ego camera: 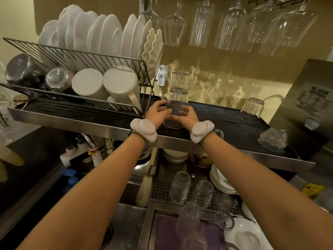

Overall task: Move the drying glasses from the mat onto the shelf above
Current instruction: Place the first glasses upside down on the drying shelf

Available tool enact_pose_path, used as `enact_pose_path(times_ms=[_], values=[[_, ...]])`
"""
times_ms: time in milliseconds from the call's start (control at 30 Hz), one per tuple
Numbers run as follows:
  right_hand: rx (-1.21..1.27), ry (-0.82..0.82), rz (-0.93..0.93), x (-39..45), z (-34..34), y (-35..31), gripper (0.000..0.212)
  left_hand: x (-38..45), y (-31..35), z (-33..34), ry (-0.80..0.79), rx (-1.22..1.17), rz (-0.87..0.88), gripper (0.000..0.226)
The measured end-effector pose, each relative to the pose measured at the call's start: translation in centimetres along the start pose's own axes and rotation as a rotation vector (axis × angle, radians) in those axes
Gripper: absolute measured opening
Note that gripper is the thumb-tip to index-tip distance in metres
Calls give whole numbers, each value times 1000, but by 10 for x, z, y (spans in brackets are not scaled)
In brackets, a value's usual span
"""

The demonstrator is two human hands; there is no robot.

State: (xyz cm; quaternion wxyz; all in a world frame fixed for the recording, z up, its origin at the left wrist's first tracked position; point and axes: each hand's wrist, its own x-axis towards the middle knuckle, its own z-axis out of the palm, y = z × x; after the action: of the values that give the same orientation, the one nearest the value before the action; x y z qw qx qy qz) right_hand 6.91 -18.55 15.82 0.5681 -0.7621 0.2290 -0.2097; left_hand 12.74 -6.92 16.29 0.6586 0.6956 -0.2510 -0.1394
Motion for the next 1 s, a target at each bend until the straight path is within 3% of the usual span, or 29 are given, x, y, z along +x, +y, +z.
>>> enact_pose_path(times_ms=[333,567,800,1000], values=[[-25,-43,27,11,-1,-3,82,6,-1,-1,-32,3,-2,51],[-32,-2,-2,13,2,-2,75,4,-2,0,-91,42,1,68],[-11,-31,26,12,2,-3,82,2,0,1,-104,39,-10,72],[-47,-63,103,5,-5,-6,87,-7,2,7,36,169,-5,69]])
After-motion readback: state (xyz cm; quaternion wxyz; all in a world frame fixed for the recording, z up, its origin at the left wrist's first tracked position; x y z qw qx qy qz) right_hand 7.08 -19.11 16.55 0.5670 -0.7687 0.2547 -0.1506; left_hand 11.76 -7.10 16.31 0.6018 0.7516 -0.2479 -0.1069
